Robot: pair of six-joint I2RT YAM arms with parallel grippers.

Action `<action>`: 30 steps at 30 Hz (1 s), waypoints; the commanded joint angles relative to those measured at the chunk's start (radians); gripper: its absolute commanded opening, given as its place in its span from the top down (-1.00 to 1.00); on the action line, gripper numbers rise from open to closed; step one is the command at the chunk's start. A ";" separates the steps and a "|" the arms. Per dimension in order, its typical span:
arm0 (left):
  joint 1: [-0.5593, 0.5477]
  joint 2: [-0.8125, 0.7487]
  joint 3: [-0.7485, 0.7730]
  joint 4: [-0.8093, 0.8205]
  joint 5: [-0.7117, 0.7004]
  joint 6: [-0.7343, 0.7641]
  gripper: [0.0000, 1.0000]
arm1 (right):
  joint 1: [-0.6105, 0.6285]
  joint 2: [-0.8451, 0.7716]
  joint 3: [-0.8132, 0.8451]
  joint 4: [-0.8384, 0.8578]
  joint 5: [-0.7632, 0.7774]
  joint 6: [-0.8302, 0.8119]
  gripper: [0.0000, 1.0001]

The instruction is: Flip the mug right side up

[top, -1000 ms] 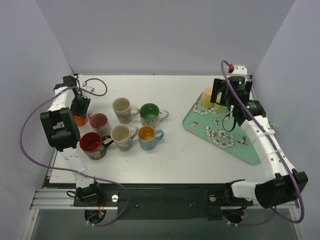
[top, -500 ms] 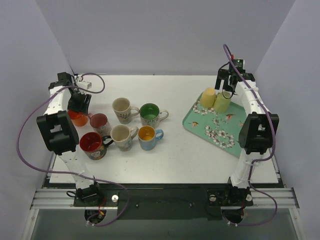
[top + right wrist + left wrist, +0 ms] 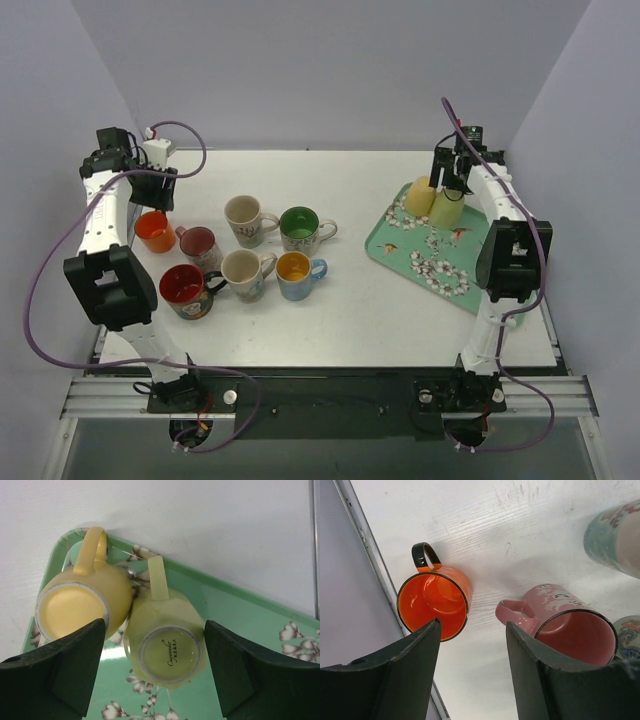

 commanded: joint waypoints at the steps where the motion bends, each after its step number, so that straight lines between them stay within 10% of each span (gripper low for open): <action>1: -0.013 -0.087 -0.006 0.007 0.058 -0.006 -0.29 | -0.011 -0.095 -0.125 -0.103 0.097 -0.038 -0.44; 13: -0.027 -0.156 -0.032 0.006 0.109 0.009 -0.29 | 0.018 -0.318 -0.393 -0.100 0.091 -0.062 -0.44; 30: -0.027 -0.183 -0.048 -0.005 0.123 0.031 -0.29 | -0.006 -0.240 -0.196 -0.158 0.185 -0.076 -0.79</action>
